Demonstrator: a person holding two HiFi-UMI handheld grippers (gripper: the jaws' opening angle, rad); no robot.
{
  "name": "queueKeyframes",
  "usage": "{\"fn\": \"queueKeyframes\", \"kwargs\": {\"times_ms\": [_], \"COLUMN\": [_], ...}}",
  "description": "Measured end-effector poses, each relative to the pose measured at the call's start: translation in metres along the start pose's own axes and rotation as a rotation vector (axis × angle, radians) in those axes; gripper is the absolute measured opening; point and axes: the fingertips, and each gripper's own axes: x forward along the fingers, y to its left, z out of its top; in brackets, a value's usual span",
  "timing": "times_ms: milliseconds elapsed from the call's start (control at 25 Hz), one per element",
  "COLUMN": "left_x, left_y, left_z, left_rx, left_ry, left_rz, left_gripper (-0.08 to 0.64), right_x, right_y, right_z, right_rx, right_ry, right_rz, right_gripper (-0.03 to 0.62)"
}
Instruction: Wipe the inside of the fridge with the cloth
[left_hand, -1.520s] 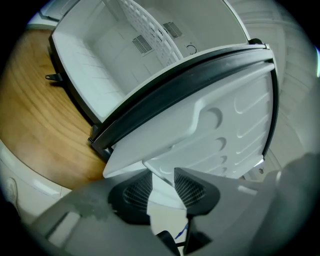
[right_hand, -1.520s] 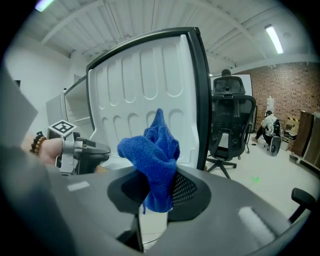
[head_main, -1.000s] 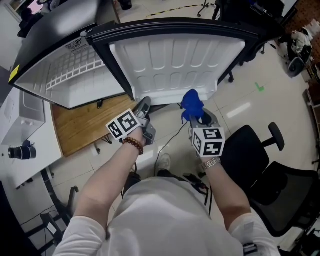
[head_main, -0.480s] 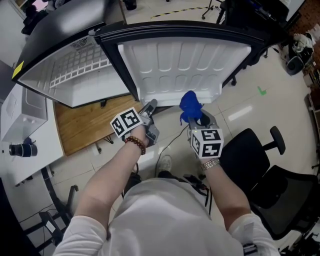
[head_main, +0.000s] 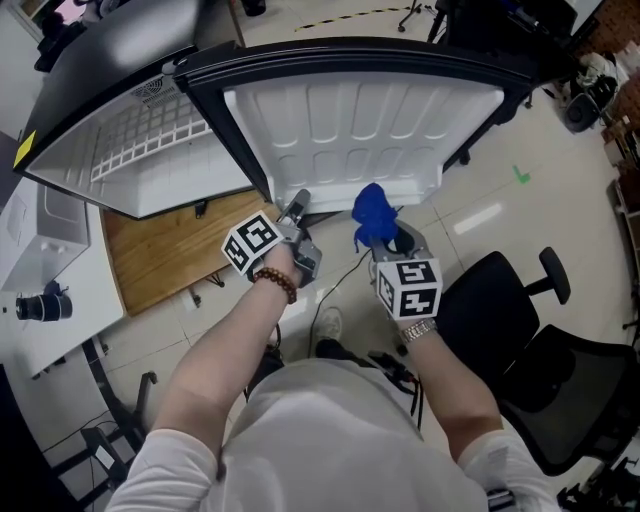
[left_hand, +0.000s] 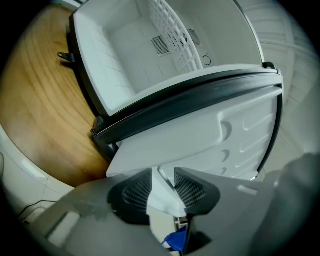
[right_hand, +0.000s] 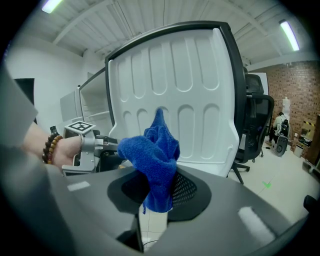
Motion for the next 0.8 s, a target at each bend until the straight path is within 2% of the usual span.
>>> {"fn": "queueKeyframes", "kwargs": {"times_ms": [160, 400, 600, 800], "left_x": [-0.001, -0.015, -0.031, -0.038], "left_y": [-0.006, -0.014, -0.037, -0.063], "left_z": [0.003, -0.008, -0.013, -0.004], "left_rx": [0.018, 0.083, 0.163, 0.18], "left_ry": [-0.022, 0.019, 0.053, 0.057], "left_rz": [-0.034, -0.075, -0.127, -0.178], "left_gripper": [0.048, 0.049, 0.055, 0.058], "right_x": [0.0, -0.004, -0.009, -0.007], "right_y": [0.002, 0.007, 0.028, 0.057], "right_z": [-0.003, -0.002, 0.008, 0.032], "right_rx": [0.002, -0.003, -0.012, -0.031], "right_ry": [0.005, -0.009, -0.047, -0.102], "right_rz": [0.007, 0.021, 0.071, 0.132], "right_gripper": [0.086, 0.086, 0.086, 0.086]}}
